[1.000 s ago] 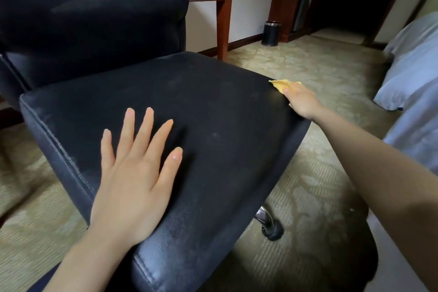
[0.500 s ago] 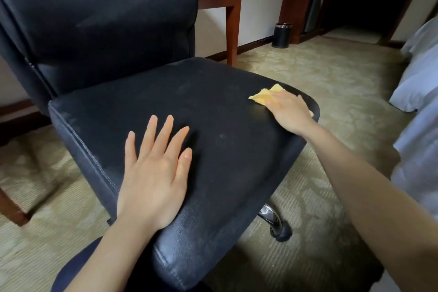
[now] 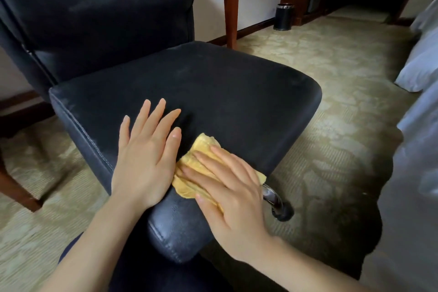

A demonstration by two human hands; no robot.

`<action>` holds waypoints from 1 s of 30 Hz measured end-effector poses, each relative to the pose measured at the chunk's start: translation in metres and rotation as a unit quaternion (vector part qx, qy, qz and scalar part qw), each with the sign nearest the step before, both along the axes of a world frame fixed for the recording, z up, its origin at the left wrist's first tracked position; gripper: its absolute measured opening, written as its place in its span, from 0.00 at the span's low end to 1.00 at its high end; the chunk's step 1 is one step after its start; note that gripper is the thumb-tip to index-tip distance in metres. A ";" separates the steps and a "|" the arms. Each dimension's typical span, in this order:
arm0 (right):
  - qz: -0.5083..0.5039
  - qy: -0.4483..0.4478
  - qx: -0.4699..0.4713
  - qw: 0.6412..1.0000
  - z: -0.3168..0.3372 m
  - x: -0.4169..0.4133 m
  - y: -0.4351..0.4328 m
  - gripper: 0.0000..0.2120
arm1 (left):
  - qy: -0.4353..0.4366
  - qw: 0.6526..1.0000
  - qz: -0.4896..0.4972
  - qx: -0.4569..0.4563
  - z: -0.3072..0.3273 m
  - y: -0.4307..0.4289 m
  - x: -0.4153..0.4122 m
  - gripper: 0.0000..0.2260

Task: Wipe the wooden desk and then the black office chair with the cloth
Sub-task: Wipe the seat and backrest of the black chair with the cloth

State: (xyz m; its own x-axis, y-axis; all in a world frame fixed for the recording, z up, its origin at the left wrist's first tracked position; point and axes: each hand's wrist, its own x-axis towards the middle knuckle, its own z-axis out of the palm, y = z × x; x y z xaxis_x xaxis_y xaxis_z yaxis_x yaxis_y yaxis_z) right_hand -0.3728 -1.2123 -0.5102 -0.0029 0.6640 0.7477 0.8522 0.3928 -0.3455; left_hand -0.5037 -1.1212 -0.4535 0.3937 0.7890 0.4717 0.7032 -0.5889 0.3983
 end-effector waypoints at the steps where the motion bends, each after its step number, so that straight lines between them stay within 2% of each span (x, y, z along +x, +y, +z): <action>1: 0.016 -0.005 0.030 0.999 -0.007 0.002 -0.002 0.16 | -0.003 1.000 -0.004 0.000 0.000 0.000 -0.001 0.29; 5: 0.034 -0.071 0.088 0.993 -0.028 0.027 0.003 0.16 | -0.011 1.000 -0.006 0.005 -0.001 0.000 -0.003 0.28; 8: 0.008 -0.058 0.075 0.995 -0.035 0.042 0.012 0.17 | -0.012 1.000 0.003 0.012 -0.003 0.001 -0.002 0.27; 12: -0.053 0.050 0.028 0.997 -0.028 0.078 0.029 0.19 | -0.005 1.000 0.010 0.012 -0.003 0.003 -0.001 0.27; 15: -0.088 0.141 -0.031 0.986 -0.016 0.123 0.048 0.15 | 0.011 1.000 0.006 0.013 -0.003 0.004 0.000 0.27; 24: -0.157 0.324 -0.166 0.918 0.013 0.233 0.117 0.21 | 0.002 1.000 0.005 0.010 -0.005 0.004 0.006 0.24; 28: -0.208 0.335 -0.219 0.892 0.030 0.266 0.143 0.20 | -0.015 1.000 0.006 0.008 -0.005 0.003 0.007 0.24; 30: -0.257 0.351 -0.247 0.866 0.036 0.277 0.159 0.21 | -0.021 1.000 0.005 0.009 -0.006 0.004 0.008 0.26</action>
